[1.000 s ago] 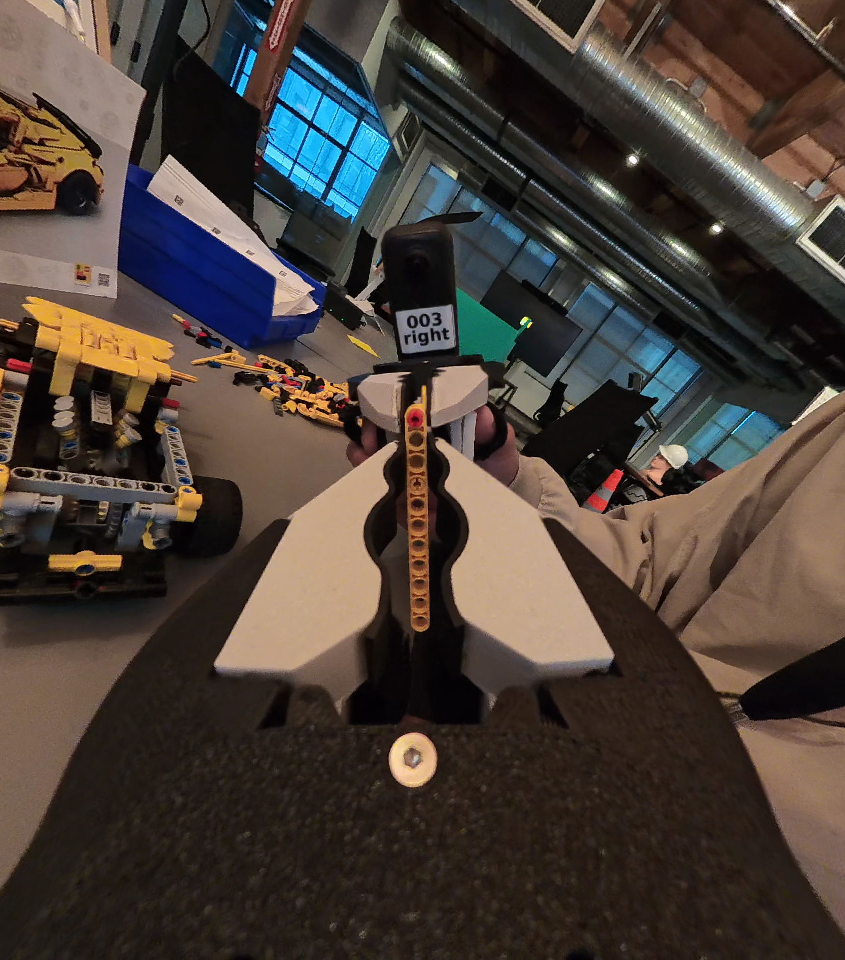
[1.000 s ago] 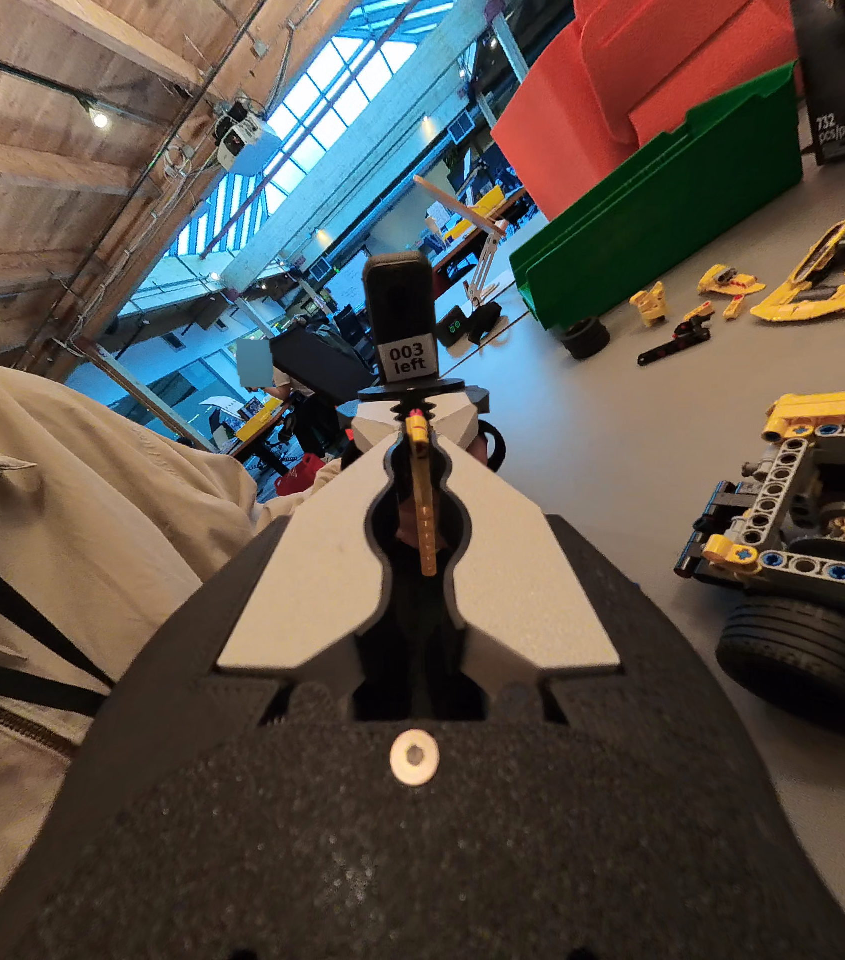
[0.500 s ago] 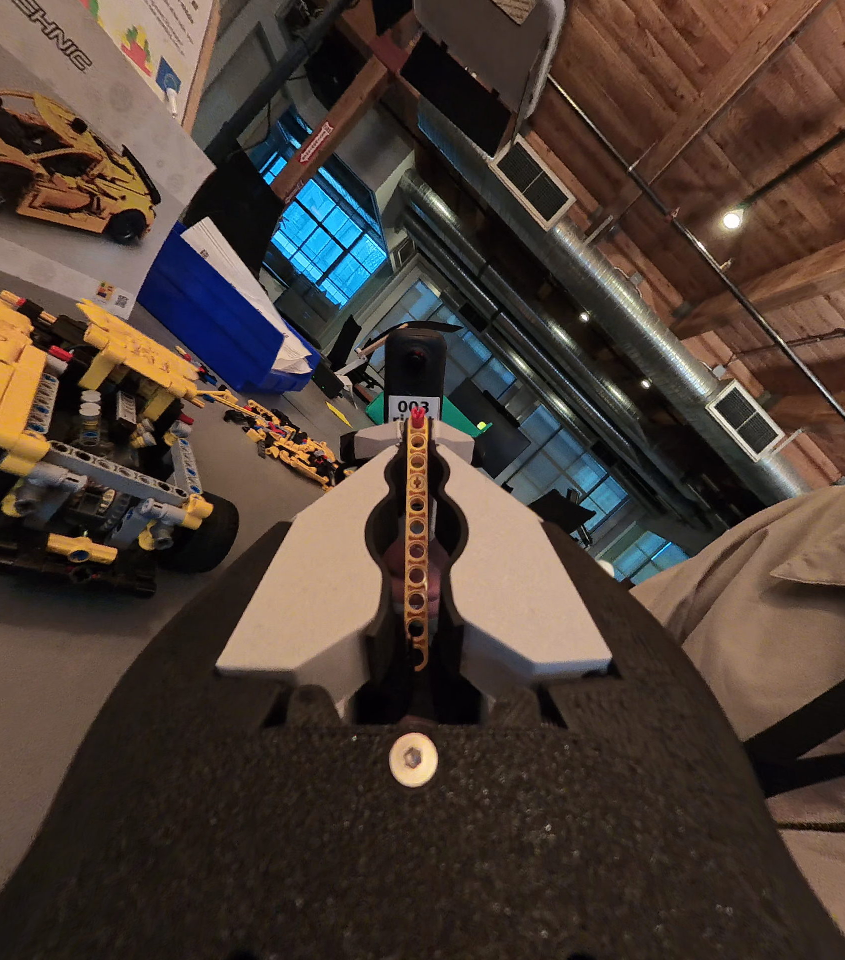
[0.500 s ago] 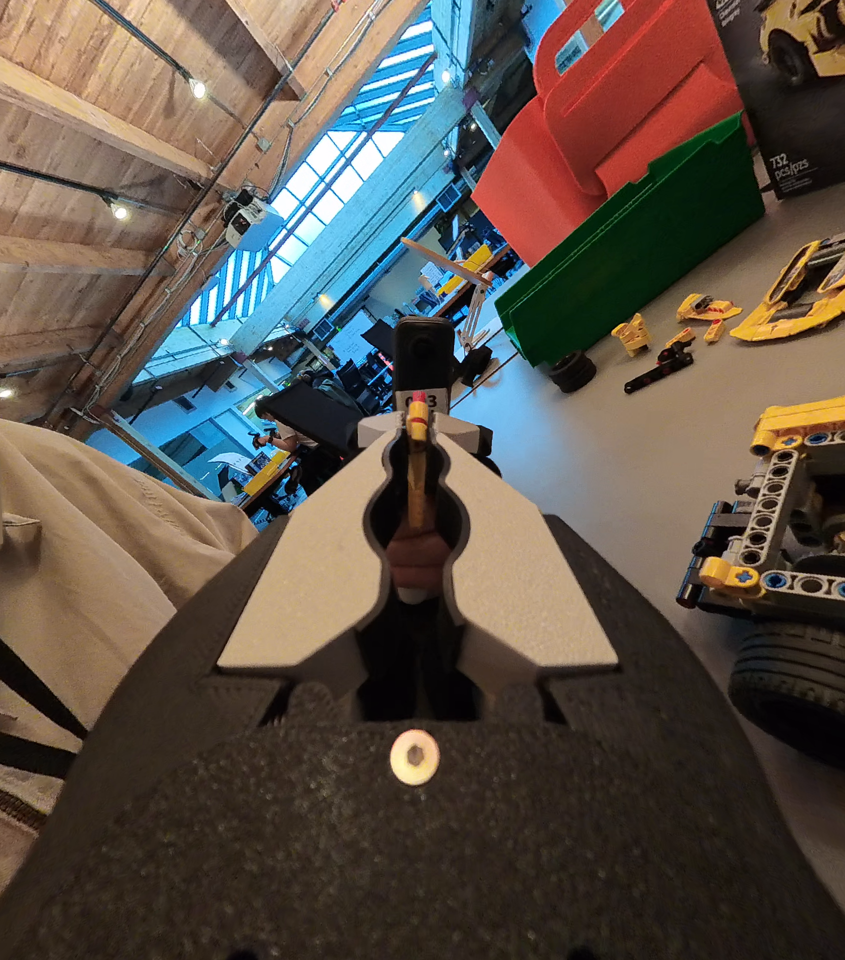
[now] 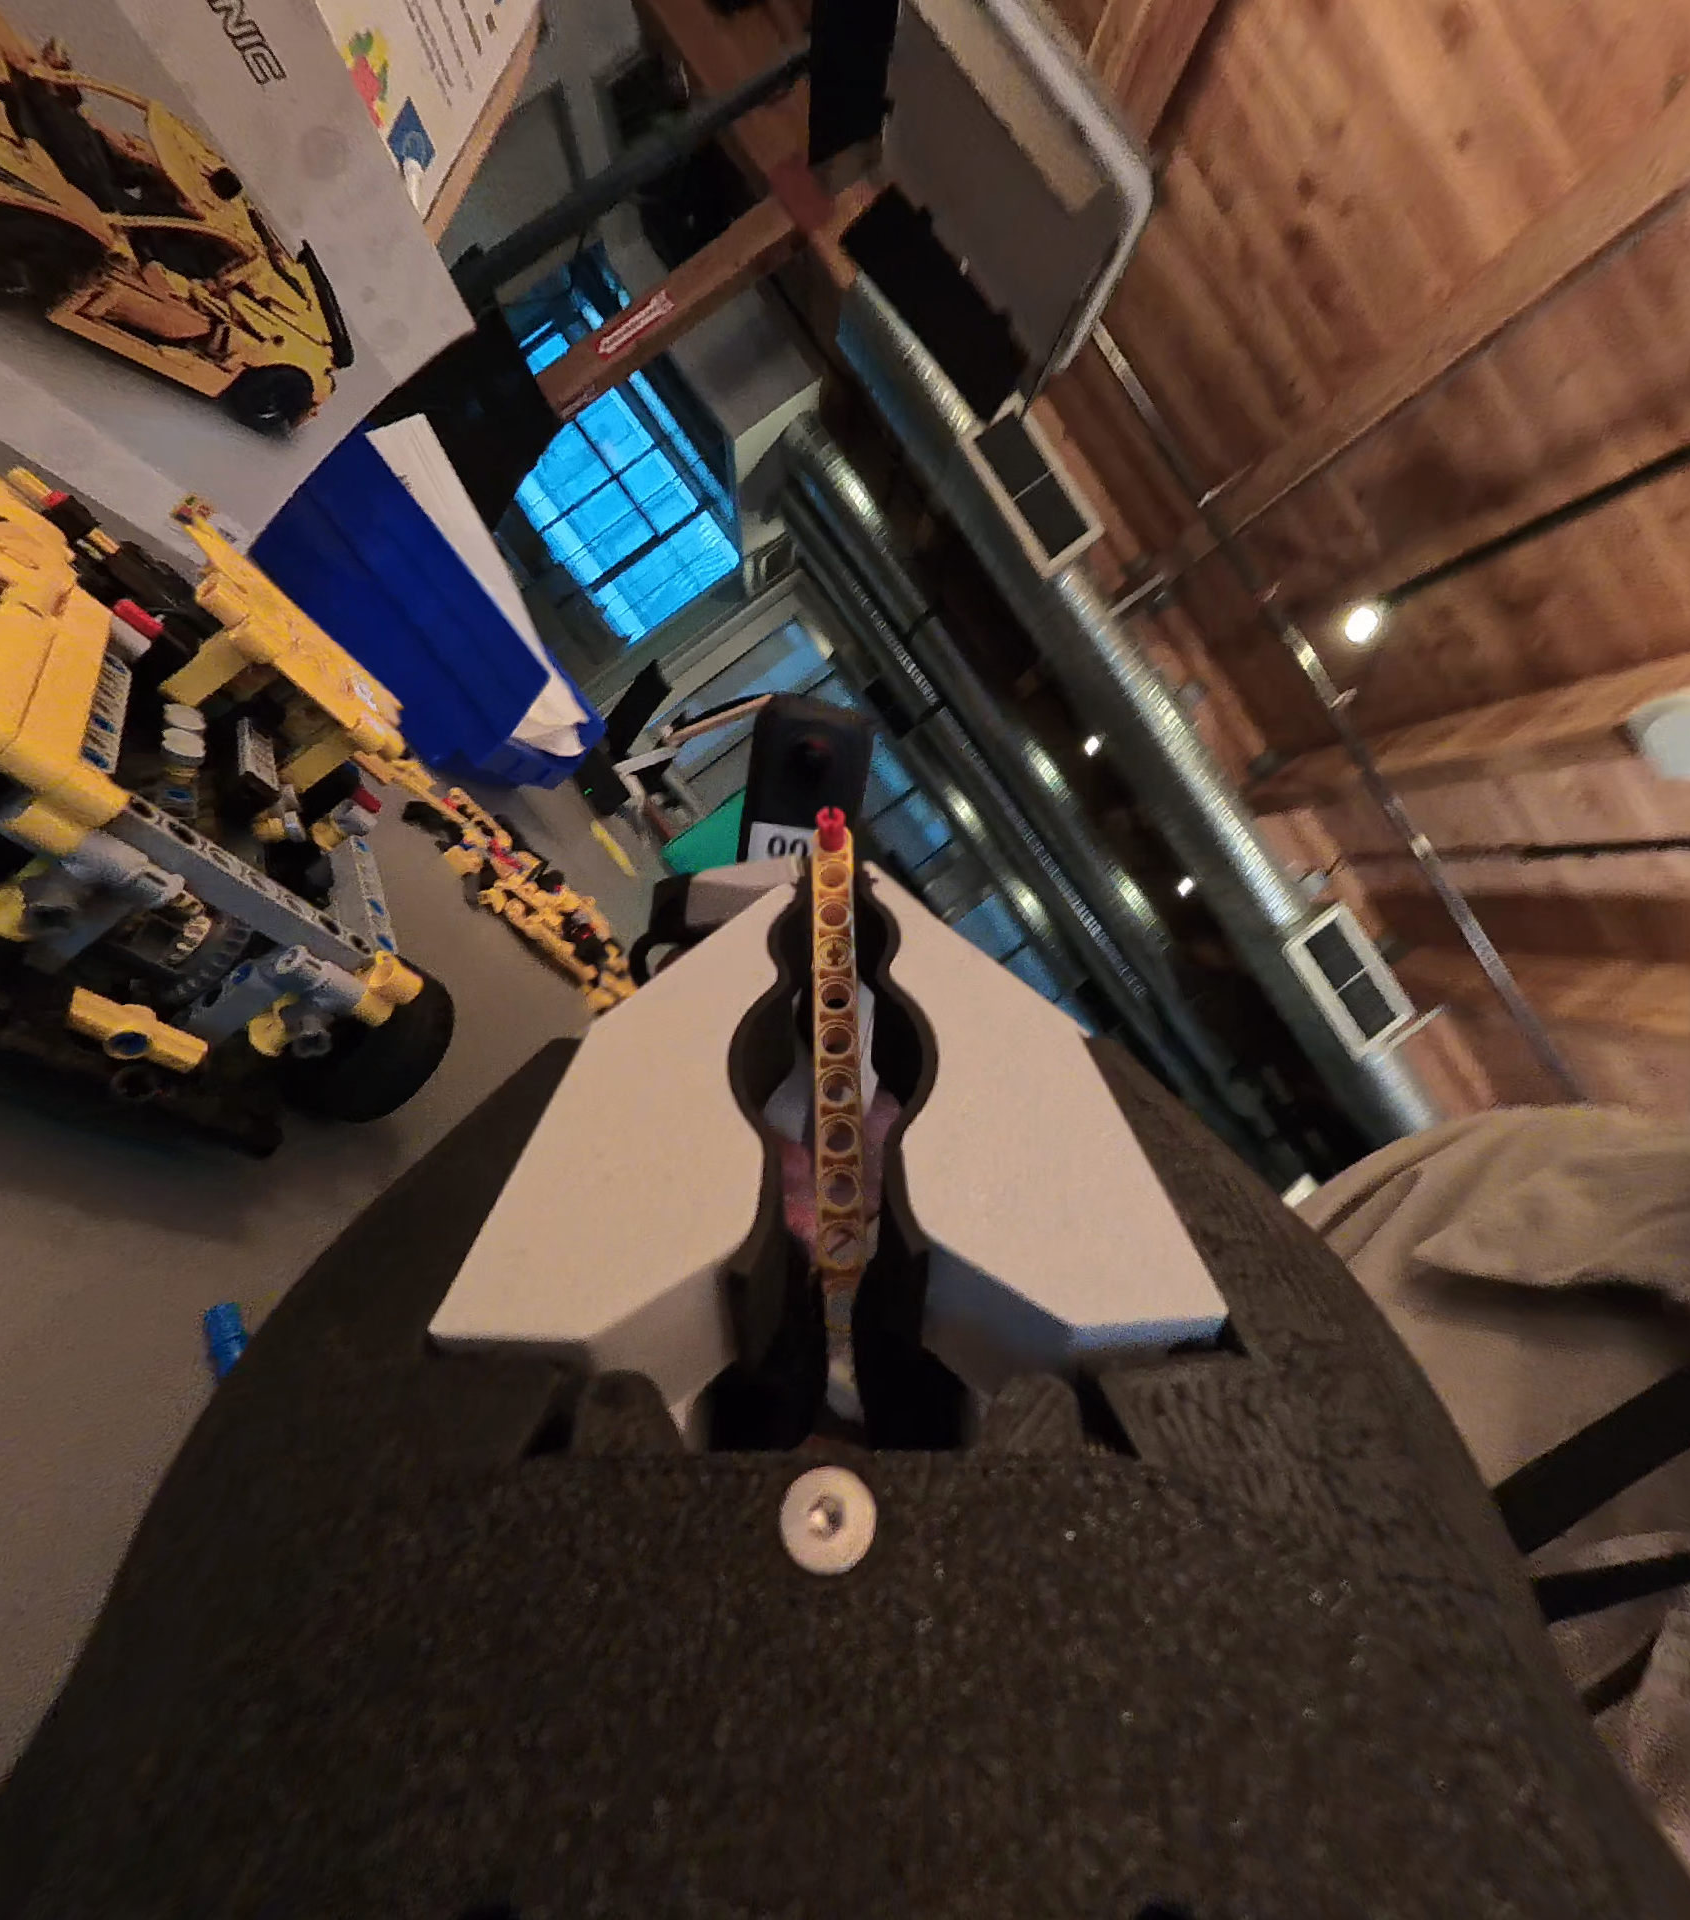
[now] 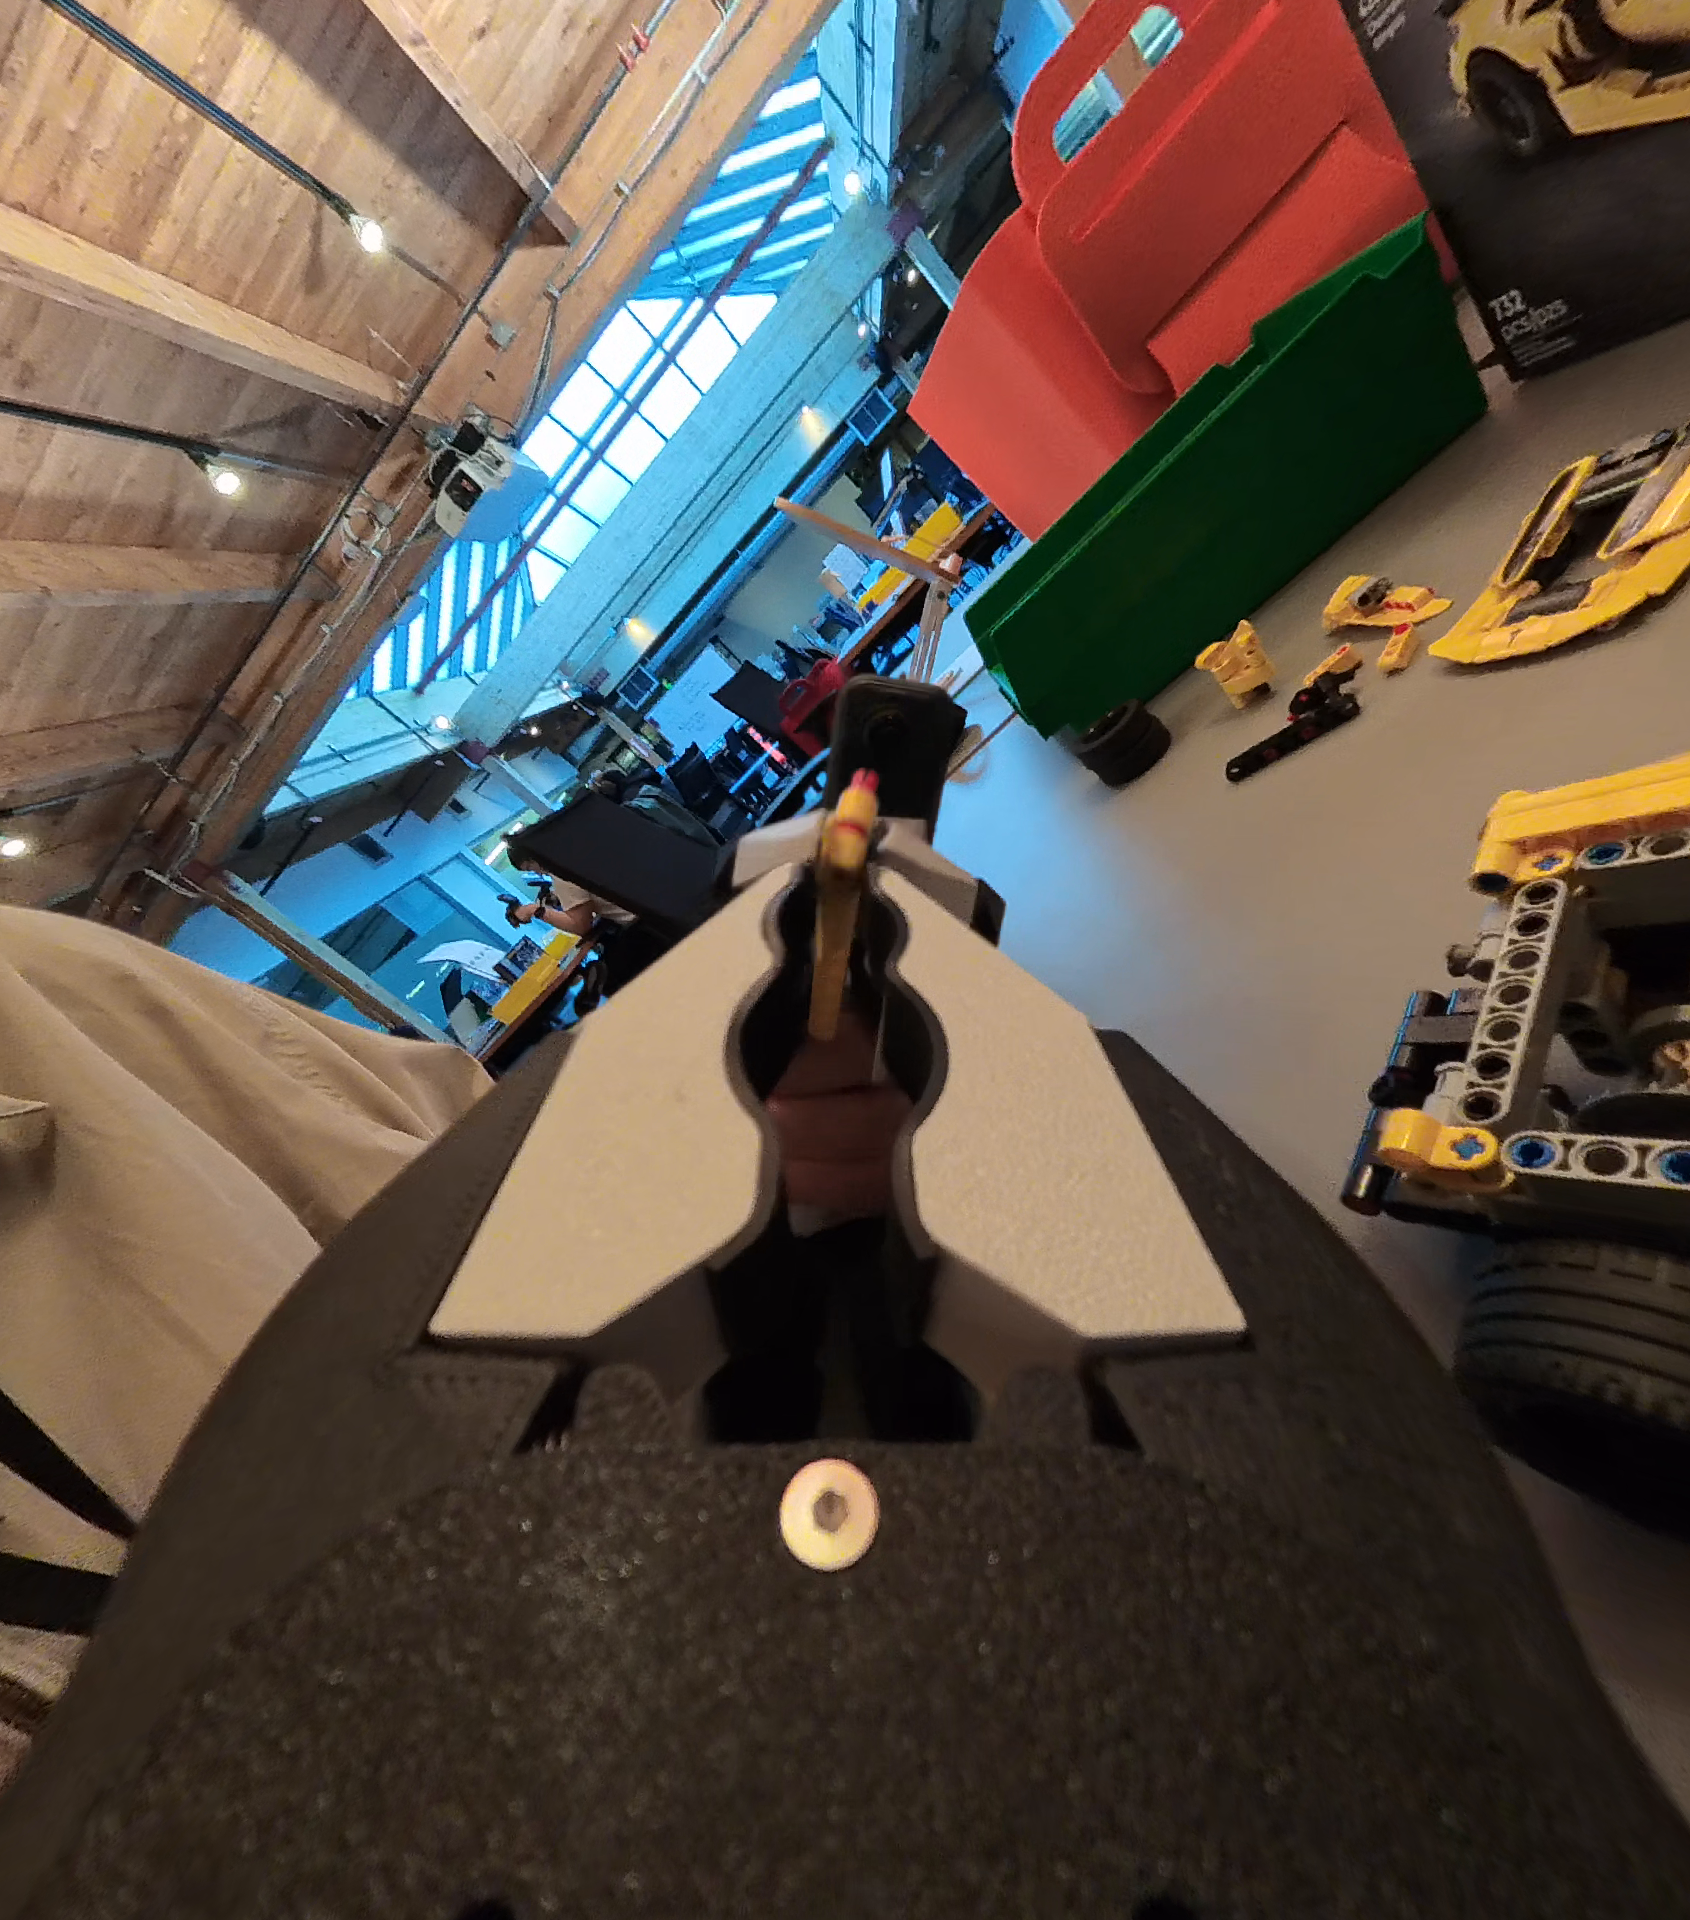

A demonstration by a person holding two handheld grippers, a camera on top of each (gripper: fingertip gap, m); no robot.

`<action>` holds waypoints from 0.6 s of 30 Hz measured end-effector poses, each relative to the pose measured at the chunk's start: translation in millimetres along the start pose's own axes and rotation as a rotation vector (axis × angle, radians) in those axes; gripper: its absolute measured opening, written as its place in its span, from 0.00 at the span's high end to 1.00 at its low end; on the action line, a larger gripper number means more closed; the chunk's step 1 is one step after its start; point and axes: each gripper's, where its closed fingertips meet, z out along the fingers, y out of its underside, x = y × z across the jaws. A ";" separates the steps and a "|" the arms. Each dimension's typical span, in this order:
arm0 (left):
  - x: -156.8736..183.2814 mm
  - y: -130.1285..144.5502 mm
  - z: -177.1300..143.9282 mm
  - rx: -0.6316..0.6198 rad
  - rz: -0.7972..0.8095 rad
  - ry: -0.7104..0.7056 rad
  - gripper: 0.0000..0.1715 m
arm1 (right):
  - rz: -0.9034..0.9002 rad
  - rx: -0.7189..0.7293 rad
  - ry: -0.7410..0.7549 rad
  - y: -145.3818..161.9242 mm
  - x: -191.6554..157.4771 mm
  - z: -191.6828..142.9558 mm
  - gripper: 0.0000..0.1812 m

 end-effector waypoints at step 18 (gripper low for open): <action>-1.0 -3.0 3.2 0.040 0.008 -0.009 0.96 | 0.034 -0.042 -0.004 9.3 1.0 6.3 0.97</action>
